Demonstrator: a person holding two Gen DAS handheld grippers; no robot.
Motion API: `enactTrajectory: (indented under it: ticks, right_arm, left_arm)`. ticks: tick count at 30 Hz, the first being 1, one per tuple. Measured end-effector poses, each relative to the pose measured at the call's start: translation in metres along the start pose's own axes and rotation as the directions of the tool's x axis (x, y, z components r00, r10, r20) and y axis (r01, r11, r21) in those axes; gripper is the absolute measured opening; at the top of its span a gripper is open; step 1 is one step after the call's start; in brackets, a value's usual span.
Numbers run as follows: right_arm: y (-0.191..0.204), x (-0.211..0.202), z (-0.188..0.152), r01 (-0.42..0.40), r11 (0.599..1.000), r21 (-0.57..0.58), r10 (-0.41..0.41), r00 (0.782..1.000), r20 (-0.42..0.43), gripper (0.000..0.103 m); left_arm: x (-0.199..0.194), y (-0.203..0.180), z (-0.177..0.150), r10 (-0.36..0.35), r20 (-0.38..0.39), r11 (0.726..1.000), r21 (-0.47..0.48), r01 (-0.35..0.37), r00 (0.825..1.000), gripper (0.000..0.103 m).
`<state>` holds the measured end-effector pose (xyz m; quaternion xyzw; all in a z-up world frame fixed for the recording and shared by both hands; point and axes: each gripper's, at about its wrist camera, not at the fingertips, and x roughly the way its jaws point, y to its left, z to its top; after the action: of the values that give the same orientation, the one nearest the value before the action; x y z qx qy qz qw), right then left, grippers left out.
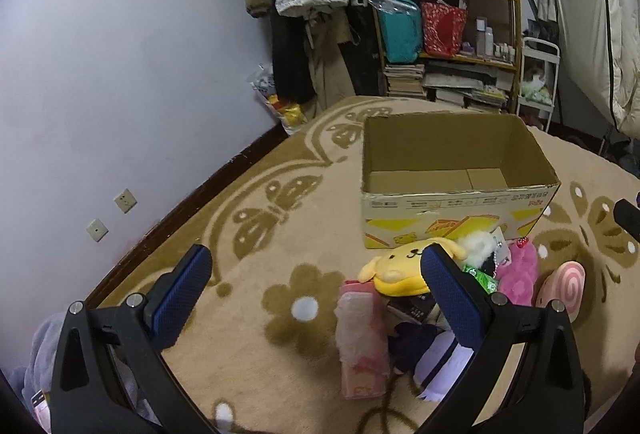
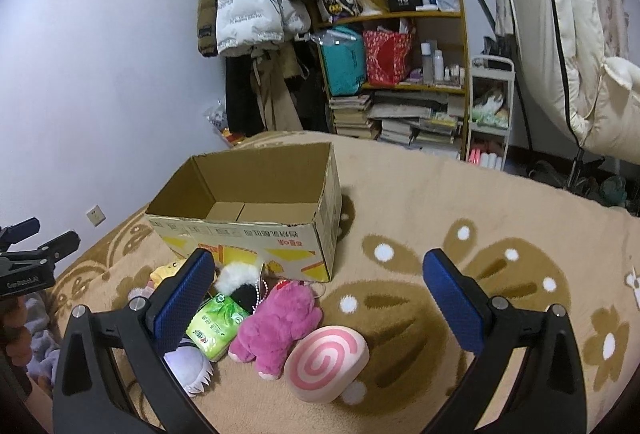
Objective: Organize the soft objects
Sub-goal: 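Lower the left gripper onto the yellow plush dog while the right gripper lowers onto the pink swirl cushion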
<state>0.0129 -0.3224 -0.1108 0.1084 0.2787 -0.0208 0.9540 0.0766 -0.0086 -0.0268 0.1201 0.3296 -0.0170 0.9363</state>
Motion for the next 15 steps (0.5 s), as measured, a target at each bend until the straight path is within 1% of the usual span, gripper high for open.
enactTrajectory:
  ticks: [7, 15]
  right_arm:
    - [-0.003, 0.025, -0.004, 0.012, 1.000, 0.005, -0.011, 0.996, -0.086, 0.103]
    - [-0.010, 0.054, -0.015, 0.012, 1.000, 0.013, -0.010, 0.983, -0.183, 0.103]
  left_arm:
    - [0.029, -0.020, 0.007, -0.031, -0.055, 0.999, 0.027, 0.032, 0.998, 0.103]
    - [0.057, -0.042, 0.013, -0.066, -0.099, 0.996, 0.045, 0.071, 0.993, 0.103]
